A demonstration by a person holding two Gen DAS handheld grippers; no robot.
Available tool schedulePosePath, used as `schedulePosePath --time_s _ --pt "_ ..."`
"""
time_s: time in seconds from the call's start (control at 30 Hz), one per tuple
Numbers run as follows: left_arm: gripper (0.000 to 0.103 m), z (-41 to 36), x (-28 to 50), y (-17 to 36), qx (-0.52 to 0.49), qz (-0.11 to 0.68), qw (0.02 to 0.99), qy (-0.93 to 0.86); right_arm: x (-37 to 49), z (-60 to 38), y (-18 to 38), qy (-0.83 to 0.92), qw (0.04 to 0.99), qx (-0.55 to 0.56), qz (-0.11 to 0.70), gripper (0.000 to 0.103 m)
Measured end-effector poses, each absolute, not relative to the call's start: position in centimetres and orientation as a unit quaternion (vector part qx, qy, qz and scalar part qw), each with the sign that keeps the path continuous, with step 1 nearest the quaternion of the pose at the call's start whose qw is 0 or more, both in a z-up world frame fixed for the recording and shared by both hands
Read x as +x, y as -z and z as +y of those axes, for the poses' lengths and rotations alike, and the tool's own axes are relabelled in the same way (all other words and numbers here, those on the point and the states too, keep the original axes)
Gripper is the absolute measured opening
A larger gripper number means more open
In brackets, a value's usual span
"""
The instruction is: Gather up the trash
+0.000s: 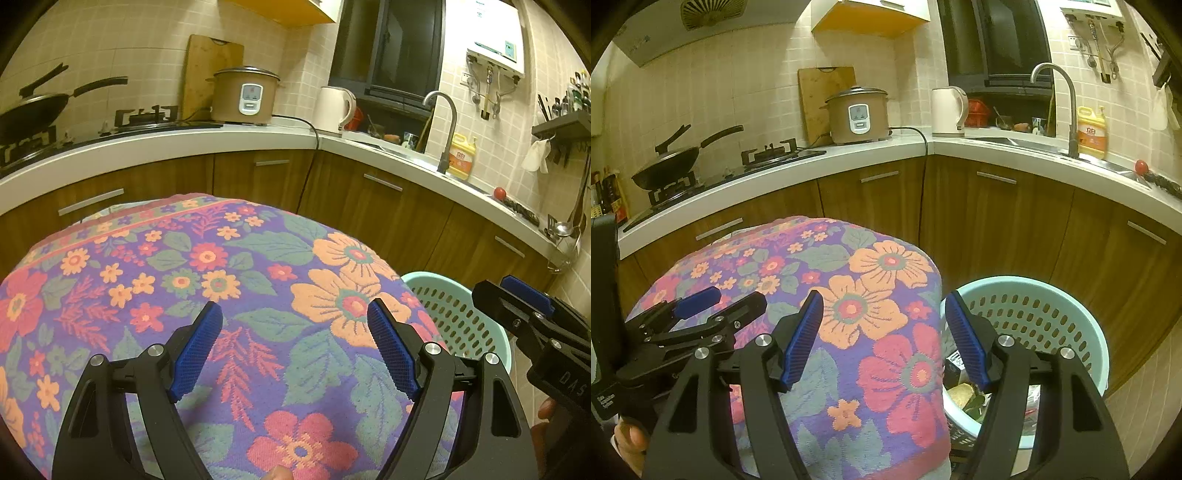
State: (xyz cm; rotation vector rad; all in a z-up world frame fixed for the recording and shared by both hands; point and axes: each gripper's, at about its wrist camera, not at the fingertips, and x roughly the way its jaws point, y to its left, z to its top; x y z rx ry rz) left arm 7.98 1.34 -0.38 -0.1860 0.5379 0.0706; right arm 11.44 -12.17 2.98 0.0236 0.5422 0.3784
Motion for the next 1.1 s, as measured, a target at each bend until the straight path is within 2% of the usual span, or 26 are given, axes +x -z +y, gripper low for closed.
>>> schedulePosePath --time_s 1.1 --pt "0.08 1.24 8.03 0.11 -0.087 0.263 0.96 -0.032 11.2 -13.01 -3.12 -0.169 0.954 0.001 0.249 0.065"
